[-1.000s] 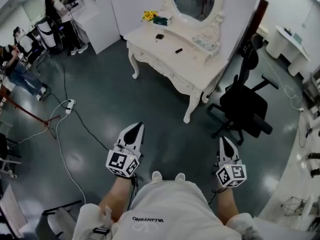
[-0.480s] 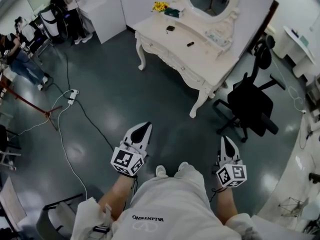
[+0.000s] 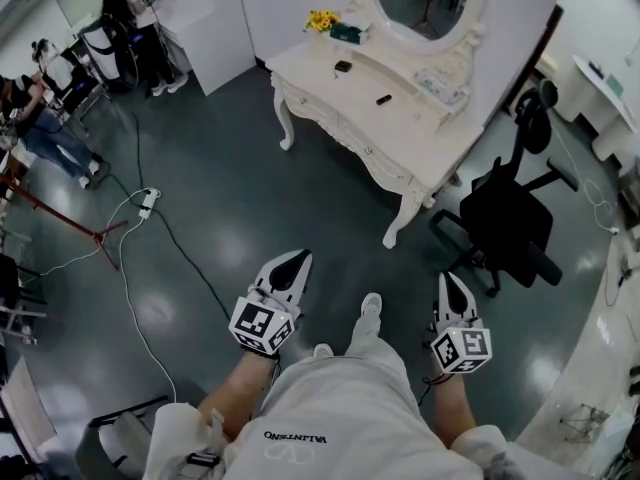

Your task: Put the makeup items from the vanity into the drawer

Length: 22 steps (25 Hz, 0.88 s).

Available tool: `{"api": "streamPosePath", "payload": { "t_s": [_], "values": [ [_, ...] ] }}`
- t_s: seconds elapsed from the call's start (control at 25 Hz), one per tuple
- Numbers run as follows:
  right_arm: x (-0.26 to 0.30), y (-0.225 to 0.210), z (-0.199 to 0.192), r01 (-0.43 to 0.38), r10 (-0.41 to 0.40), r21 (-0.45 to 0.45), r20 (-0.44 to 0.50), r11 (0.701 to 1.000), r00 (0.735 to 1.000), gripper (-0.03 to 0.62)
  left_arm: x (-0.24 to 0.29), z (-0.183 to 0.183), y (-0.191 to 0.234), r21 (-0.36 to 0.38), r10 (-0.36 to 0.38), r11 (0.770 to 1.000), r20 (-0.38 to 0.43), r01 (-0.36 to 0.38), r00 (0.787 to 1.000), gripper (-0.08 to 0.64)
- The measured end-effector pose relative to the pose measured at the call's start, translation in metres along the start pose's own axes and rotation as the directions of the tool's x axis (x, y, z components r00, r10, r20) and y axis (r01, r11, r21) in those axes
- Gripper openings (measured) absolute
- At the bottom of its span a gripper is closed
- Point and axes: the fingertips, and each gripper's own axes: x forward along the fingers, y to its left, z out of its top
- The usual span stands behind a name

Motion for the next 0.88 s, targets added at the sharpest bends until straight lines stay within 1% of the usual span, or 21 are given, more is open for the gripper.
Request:
{"api": "streamPosePath", "payload": {
  "t_s": [0.24,0.52,0.72,0.88],
  "values": [
    [0.055,-0.041,0.015,-0.033,0.033,0.001,-0.009,0.999,0.999,0.011,0.065,0.001,0.017,0.003,0.021,1.0,-0.014,-0.021,1.0,0.002],
    [0.124,-0.094,0.041,-0.1,0.1,-0.006,-0.018,0.995,0.995,0.011,0.157,0.013,0.027,0.019,0.041,0.999,-0.015,-0.041,0.999,0.002],
    [0.158,-0.124,0.055,-0.144,0.144,-0.005,-0.021,0.99,0.989,0.012,0.209,0.02,0.026,0.028,0.053,0.998,-0.014,-0.053,0.998,0.002],
    [0.176,-0.144,0.059,-0.171,0.171,-0.009,-0.037,0.985,0.985,0.011,0.241,0.021,0.026,0.025,0.064,0.998,-0.014,-0.064,0.998,0.002]
  ]
}}
